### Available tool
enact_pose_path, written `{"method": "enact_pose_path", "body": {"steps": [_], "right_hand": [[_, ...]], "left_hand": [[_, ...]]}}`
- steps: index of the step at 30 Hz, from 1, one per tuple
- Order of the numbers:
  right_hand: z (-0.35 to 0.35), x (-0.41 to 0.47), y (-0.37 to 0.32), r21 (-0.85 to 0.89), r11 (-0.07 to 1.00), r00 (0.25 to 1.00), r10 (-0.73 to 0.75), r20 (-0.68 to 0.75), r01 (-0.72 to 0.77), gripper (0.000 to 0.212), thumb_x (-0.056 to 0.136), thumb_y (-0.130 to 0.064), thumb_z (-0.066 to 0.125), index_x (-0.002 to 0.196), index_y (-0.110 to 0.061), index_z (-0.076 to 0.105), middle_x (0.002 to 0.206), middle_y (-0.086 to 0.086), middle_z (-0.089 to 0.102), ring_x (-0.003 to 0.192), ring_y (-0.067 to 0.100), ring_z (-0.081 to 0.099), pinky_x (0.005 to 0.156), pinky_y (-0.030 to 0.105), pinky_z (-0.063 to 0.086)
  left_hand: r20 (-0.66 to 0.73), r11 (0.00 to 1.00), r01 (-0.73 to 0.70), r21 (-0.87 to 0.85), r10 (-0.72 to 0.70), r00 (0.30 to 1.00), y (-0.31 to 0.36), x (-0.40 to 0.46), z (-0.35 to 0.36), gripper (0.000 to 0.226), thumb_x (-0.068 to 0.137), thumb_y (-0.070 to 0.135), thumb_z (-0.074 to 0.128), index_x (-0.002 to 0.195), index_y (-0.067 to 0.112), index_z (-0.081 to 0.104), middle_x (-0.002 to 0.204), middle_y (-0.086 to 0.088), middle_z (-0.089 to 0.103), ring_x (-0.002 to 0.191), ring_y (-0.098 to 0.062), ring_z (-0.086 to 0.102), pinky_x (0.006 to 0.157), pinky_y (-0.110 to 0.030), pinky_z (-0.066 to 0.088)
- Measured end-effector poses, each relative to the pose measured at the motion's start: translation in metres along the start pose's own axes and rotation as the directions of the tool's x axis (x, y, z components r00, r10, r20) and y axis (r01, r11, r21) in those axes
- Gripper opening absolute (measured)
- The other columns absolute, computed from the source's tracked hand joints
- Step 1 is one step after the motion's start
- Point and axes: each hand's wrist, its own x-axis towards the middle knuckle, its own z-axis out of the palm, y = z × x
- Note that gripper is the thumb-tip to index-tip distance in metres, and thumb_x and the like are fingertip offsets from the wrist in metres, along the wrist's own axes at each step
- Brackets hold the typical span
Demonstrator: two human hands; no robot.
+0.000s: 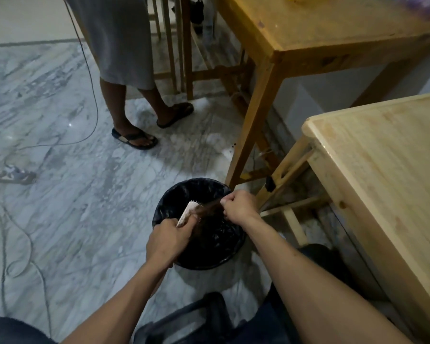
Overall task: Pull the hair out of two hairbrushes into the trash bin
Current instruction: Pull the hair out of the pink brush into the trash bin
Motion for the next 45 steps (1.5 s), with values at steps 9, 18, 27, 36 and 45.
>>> {"method": "enact_pose_path", "body": {"steps": [9,18,27,36,45], "right_hand": [[0.020,0.000,-0.025,0.111,0.992,0.942,0.091,-0.322,-0.058,0.027,0.099,-0.016,0.057,0.111,-0.004,0.078,0.118,0.014,0.075,0.118,0.031,0.066,0.100,0.029,0.049],[0.014,0.000,-0.017,0.406,0.905,0.849,0.311,-0.426,-0.127,0.016,0.094,-0.009,0.058,0.099,-0.012,0.073,0.111,0.015,0.072,0.111,0.035,0.067,0.100,0.039,0.053],[0.008,0.012,0.029,0.369,0.927,0.998,0.070,-0.001,-0.065,0.059,0.087,-0.001,0.055,0.140,-0.027,0.050,0.138,0.001,0.054,0.096,0.023,0.069,0.061,0.027,0.057],[0.028,0.017,0.021,0.010,0.982,0.952,-0.187,0.242,0.190,0.024,0.088,-0.021,0.079,0.111,-0.019,0.075,0.080,-0.002,0.075,0.066,0.010,0.068,0.076,0.039,0.062],[0.017,0.017,0.024,-0.237,0.971,0.984,-0.012,-0.175,-0.031,0.018,0.097,-0.015,0.063,0.101,-0.003,0.076,0.107,0.017,0.073,0.099,0.036,0.070,0.080,0.038,0.057]], "left_hand": [[0.035,0.998,-0.057,0.004,0.057,0.998,-0.001,0.019,-0.022,0.077,0.079,0.085,0.047,0.065,0.011,0.062,0.066,-0.008,0.069,0.066,-0.035,0.070,0.065,-0.039,0.060],[0.076,0.995,-0.044,0.091,0.037,0.996,-0.003,0.034,-0.013,0.069,0.087,0.077,0.050,0.070,0.011,0.064,0.070,-0.008,0.069,0.070,-0.031,0.068,0.064,-0.037,0.052],[0.036,0.981,-0.095,0.167,0.090,0.995,0.001,0.029,-0.005,0.068,0.090,0.077,0.048,0.068,0.014,0.058,0.072,-0.008,0.068,0.071,-0.033,0.068,0.061,-0.037,0.055],[0.004,0.962,-0.170,0.215,0.173,0.985,0.009,0.028,-0.011,0.062,0.089,0.074,0.054,0.068,0.016,0.058,0.071,-0.007,0.069,0.073,-0.032,0.067,0.061,-0.038,0.049],[0.045,0.891,-0.305,0.335,0.308,0.950,0.006,0.023,-0.027,0.061,0.092,0.073,0.053,0.065,0.019,0.051,0.060,-0.003,0.062,0.061,-0.025,0.063,0.053,-0.033,0.043]]}}
